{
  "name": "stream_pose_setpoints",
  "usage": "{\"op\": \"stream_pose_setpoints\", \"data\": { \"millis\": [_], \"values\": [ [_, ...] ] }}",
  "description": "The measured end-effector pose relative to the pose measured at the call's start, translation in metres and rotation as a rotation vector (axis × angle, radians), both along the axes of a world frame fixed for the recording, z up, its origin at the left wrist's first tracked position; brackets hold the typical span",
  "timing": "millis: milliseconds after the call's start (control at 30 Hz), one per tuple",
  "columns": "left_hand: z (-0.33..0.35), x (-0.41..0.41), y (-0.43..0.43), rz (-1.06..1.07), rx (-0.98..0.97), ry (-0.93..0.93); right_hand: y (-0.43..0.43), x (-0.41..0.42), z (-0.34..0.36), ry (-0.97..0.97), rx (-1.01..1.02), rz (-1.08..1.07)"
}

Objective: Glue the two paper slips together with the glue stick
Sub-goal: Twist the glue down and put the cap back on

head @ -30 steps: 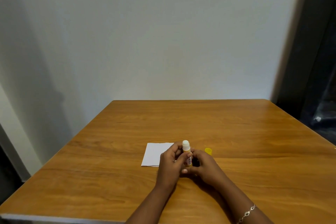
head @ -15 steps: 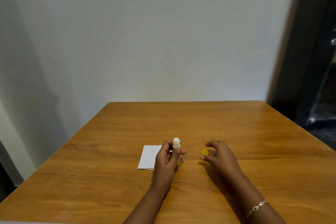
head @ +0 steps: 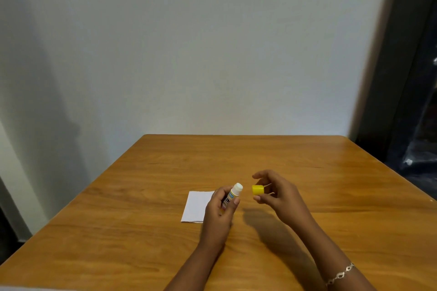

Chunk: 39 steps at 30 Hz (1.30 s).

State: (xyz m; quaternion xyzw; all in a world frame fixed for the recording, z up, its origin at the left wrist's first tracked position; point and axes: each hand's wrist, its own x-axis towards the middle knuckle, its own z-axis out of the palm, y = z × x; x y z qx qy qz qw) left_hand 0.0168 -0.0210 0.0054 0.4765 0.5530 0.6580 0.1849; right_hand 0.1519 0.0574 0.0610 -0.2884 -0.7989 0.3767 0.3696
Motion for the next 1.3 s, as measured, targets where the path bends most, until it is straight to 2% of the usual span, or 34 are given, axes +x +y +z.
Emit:
{"op": "stream_pose_setpoints", "data": {
  "millis": [500,867,1300],
  "values": [
    [-0.001,-0.001,0.001,-0.031,-0.044,0.008,-0.006,-0.012,0.016,-0.074,0.169,0.085],
    [-0.002,0.000,0.000,-0.029,-0.071,0.042,0.000,-0.013,0.026,-0.369,0.466,0.177],
    [0.001,0.005,-0.002,0.039,0.023,0.158,-0.011,-0.021,0.019,-0.714,0.576,0.003]
  ]
}}
